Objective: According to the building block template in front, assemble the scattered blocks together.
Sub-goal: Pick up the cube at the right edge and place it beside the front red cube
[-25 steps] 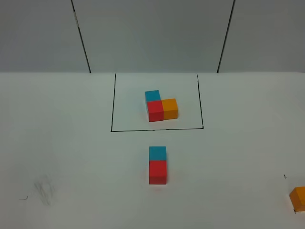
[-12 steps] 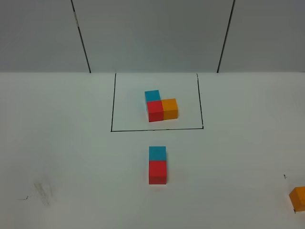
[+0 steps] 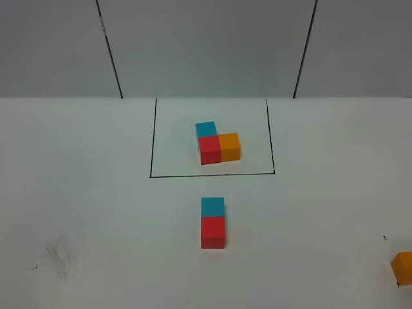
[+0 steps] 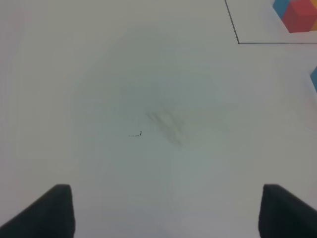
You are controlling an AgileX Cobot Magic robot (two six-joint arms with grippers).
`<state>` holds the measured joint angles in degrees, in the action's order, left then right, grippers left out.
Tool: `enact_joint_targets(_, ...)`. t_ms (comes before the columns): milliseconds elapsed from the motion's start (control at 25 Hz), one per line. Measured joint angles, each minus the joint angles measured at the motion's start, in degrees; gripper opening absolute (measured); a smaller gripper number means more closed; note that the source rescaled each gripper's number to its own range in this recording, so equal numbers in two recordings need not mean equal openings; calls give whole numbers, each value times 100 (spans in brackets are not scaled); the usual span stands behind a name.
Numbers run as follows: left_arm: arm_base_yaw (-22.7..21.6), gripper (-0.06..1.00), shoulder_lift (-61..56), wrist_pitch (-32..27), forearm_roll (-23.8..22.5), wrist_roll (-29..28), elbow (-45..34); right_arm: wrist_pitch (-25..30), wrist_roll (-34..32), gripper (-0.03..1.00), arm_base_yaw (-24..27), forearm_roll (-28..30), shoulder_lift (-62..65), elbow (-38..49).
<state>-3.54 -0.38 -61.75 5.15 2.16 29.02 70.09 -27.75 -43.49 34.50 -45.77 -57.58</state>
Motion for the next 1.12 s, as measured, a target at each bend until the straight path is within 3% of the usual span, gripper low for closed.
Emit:
enact_joint_targets(200, 0, 79, 0, 0, 0, 0, 0, 6, 856, 86, 0, -886, -286, -646)
enact_joint_targets(320, 0, 79, 0, 0, 0, 0, 0, 6, 1220, 86, 293, -1360, -425, -1088)
enact_joint_targets(480, 0, 79, 0, 0, 0, 0, 0, 6, 1837, 86, 1494, -1994, -696, -1537)
enact_joint_targets(680, 0, 79, 0, 0, 0, 0, 0, 6, 2885, 86, 3583, -3127, -1203, -1606)
enact_joint_targets(760, 0, 79, 0, 0, 0, 0, 0, 6, 3178, 86, 4089, -3450, -1344, -1606)
enact_joint_targets(880, 0, 79, 0, 0, 0, 0, 0, 6, 3368, 86, 4409, -3450, -1458, -1601)
enact_joint_targets(1120, 0, 79, 0, 0, 0, 0, 0, -131, 3400, 86, 4459, -3515, -1878, -892)
